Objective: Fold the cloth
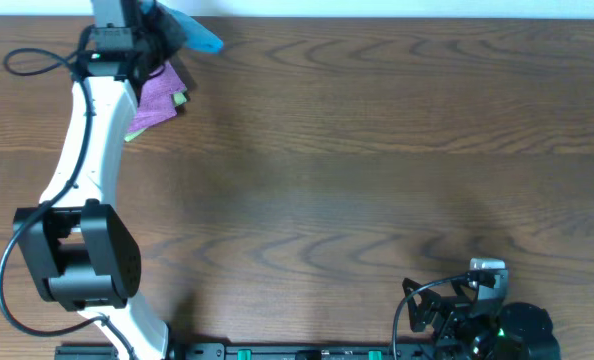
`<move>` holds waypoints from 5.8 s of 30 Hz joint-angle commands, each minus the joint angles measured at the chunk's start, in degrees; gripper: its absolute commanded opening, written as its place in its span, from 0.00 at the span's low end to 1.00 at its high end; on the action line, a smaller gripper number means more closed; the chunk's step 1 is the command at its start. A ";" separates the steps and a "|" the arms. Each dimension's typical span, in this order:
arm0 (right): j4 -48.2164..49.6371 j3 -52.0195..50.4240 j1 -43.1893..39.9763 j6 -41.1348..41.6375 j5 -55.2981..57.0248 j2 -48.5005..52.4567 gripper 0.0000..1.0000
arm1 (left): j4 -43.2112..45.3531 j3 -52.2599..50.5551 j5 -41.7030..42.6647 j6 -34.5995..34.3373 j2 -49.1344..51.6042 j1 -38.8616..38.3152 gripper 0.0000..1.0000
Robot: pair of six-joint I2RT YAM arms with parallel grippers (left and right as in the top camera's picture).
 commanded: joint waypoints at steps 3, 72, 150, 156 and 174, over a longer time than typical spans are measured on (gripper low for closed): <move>-0.07 -0.13 -0.46 0.50 0.37 -0.39 0.99 | 3.48 1.29 -2.93 2.32 1.40 1.01 0.06; -0.07 -0.13 -0.46 0.50 0.37 -0.39 0.99 | -24.68 11.19 -19.12 16.50 13.99 8.20 0.06; -0.07 -0.13 -0.46 0.50 0.37 -0.39 0.99 | -38.21 11.28 -10.99 25.46 -7.69 4.74 0.96; -0.07 -0.13 -0.46 0.48 0.37 -0.39 0.99 | -47.56 11.28 -11.58 25.59 -12.85 4.04 0.95; -0.07 -0.13 -0.46 0.50 0.37 -0.39 0.99 | -57.42 -8.68 -9.88 30.64 -42.36 3.93 0.95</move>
